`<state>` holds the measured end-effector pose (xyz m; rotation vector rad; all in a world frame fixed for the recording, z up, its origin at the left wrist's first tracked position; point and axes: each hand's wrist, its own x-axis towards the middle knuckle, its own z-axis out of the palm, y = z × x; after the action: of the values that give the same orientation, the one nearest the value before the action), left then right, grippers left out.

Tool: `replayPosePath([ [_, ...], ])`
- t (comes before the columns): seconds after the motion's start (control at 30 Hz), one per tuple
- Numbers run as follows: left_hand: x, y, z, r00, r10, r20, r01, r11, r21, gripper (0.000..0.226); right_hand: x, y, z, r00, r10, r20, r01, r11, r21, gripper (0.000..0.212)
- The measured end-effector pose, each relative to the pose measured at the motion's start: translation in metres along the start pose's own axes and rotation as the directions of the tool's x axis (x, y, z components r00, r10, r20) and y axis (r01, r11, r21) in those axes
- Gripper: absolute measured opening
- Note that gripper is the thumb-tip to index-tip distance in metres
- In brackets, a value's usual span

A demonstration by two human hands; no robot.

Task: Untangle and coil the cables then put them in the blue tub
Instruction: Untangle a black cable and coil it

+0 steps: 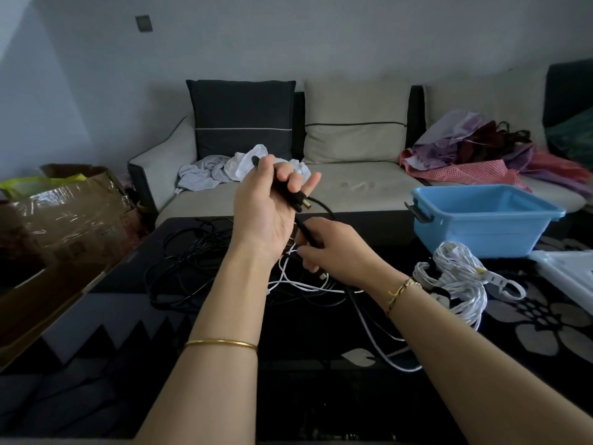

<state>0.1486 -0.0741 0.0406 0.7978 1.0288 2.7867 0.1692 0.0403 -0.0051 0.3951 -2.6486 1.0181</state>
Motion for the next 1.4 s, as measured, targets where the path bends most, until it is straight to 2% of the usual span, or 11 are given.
replayPosePath([
  [0.17, -0.004, -0.006, 0.009, 0.984, 0.163, -0.07, -0.132, 0.936, 0.327, 0.033, 0.003, -0.013, -0.004, 0.996, 0.02, 0.088, -0.019, 1.0, -0.016, 0.014],
  [0.4, -0.003, 0.002, 0.004, 0.941, 0.339, -0.023, -0.261, 0.763, 0.592, 0.02, -0.004, -0.006, -0.006, 0.978, 0.111, 0.176, -0.102, 0.993, -0.06, 0.02],
  [0.57, -0.006, 0.003, -0.009, 0.907, 0.399, 0.138, -0.302, 0.384, 0.873, 0.014, -0.006, -0.009, -0.01, 0.989, 0.039, 0.141, -0.036, 0.999, -0.027, 0.013],
  [0.7, -0.007, 0.006, -0.023, 0.939, 0.3, 0.167, -0.21, 0.116, 0.971, 0.013, -0.005, -0.014, -0.006, 0.995, -0.071, 0.075, 0.086, 0.969, -0.231, 0.009],
  [0.8, -0.008, 0.007, -0.024, 0.964, 0.212, 0.163, -0.15, -0.074, 0.986, 0.033, -0.004, -0.016, -0.007, 0.995, -0.078, -0.058, 0.043, 0.891, -0.452, 0.021],
  [0.93, -0.01, 0.005, -0.021, 0.985, 0.097, 0.14, -0.104, -0.308, 0.946, 0.037, -0.004, -0.018, -0.004, 0.957, -0.147, -0.248, -0.022, 0.821, -0.57, 0.019],
  [1.07, -0.008, 0.006, -0.024, 1.0, 0.02, -0.023, 0.029, -0.429, 0.903, 0.033, -0.002, -0.012, 0.005, 0.911, -0.188, -0.367, -0.102, 0.759, -0.643, 0.02],
  [1.17, -0.014, 0.012, -0.029, 0.99, -0.091, -0.111, 0.056, -0.469, 0.882, 0.013, 0.001, 0.002, -0.001, 0.91, -0.104, -0.4, -0.171, 0.785, -0.595, 0.017],
  [1.2, -0.016, 0.014, -0.028, 0.982, -0.144, -0.123, 0.044, -0.458, 0.888, 0.02, 0.002, 0.007, -0.005, 0.912, -0.078, -0.402, -0.185, 0.797, -0.574, 0.014],
  [1.33, -0.023, 0.023, -0.021, 0.959, -0.259, -0.117, 0.063, -0.206, 0.977, 0.05, 0.009, 0.017, -0.017, 0.881, 0.005, -0.474, -0.26, 0.842, -0.473, 0.024],
  [1.4, -0.027, 0.027, -0.02, 0.951, -0.302, -0.074, 0.032, -0.142, 0.989, 0.056, 0.013, 0.021, -0.02, 0.866, 0.068, -0.495, -0.269, 0.898, -0.348, 0.028],
])
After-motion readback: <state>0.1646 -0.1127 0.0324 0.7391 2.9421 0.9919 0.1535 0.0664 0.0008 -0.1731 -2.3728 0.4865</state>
